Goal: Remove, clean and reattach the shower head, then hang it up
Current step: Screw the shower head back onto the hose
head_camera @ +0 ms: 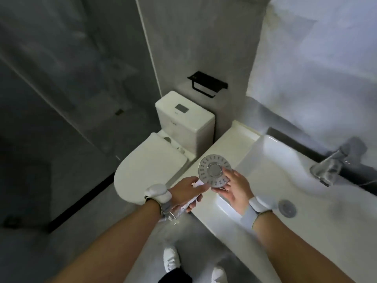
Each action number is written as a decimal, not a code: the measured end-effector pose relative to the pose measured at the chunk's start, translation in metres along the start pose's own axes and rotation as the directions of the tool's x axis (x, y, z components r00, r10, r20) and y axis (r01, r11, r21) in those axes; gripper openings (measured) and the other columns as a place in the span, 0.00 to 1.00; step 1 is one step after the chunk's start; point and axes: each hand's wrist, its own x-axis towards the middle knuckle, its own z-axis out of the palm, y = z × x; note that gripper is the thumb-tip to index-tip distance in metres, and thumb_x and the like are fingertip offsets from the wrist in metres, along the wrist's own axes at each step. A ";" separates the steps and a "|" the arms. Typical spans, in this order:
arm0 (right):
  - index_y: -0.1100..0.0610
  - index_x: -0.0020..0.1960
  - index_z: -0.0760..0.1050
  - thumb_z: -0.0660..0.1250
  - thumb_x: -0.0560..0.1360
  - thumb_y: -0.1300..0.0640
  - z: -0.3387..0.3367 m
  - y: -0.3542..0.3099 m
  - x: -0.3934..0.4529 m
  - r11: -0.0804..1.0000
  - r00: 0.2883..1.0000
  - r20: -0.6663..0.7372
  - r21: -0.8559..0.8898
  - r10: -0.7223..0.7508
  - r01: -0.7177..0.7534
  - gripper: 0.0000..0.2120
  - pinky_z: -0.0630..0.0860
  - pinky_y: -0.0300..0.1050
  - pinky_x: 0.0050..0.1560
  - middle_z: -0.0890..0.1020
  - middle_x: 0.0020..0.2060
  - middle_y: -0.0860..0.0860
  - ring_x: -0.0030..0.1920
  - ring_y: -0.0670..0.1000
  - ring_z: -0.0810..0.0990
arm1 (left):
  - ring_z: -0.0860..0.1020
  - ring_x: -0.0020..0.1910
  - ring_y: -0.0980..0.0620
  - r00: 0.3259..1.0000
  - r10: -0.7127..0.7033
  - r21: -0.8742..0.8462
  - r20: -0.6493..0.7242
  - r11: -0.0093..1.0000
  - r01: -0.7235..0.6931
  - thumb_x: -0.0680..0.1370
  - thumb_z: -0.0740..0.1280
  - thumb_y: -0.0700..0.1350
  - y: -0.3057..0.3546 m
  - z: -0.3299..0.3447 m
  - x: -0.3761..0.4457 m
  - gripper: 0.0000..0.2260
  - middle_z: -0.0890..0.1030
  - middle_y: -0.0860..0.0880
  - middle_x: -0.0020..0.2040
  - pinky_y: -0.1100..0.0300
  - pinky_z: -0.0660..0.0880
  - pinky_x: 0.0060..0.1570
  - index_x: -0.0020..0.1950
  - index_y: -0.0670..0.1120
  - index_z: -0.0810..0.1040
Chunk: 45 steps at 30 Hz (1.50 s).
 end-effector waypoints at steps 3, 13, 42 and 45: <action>0.61 0.60 0.73 0.63 0.80 0.56 0.068 0.017 0.003 0.998 0.992 0.120 -0.065 0.027 -0.019 0.12 0.81 0.57 0.47 0.80 0.52 0.62 0.49 0.62 0.82 | 0.69 0.23 0.51 0.995 0.048 -0.151 -0.085 0.987 -0.061 0.81 0.66 0.48 -0.026 -0.049 -0.028 0.10 0.75 0.46 0.35 0.63 0.68 0.21 0.57 0.44 0.72; 0.62 0.57 0.76 0.66 0.78 0.57 0.310 0.104 0.001 0.969 0.920 0.390 -0.240 0.034 0.066 0.11 0.80 0.50 0.39 0.85 0.44 0.59 0.38 0.61 0.81 | 0.71 0.24 0.51 0.912 -0.049 -0.584 -0.408 0.782 -0.220 0.83 0.62 0.46 -0.108 -0.226 -0.101 0.06 0.76 0.45 0.36 0.63 0.69 0.24 0.55 0.43 0.71; 0.59 0.50 0.75 0.65 0.77 0.61 1.082 0.204 0.194 0.913 0.788 0.598 -0.388 0.147 0.124 0.03 0.70 0.42 0.27 0.80 0.37 0.57 0.29 0.51 0.77 | 0.70 0.20 0.52 0.603 -0.140 -0.524 -0.786 0.668 -0.528 0.85 0.58 0.43 -0.193 -0.963 -0.122 0.06 0.77 0.45 0.34 0.64 0.69 0.19 0.53 0.42 0.72; 0.57 0.46 0.73 0.65 0.78 0.61 1.135 0.197 0.225 0.909 0.811 0.558 -0.408 0.178 0.082 0.01 0.70 0.41 0.26 0.80 0.34 0.55 0.28 0.51 0.76 | 0.70 0.19 0.51 0.628 -0.165 -0.556 -0.761 0.665 -0.499 0.84 0.59 0.42 -0.186 -1.025 -0.104 0.05 0.77 0.44 0.34 0.63 0.68 0.19 0.53 0.42 0.72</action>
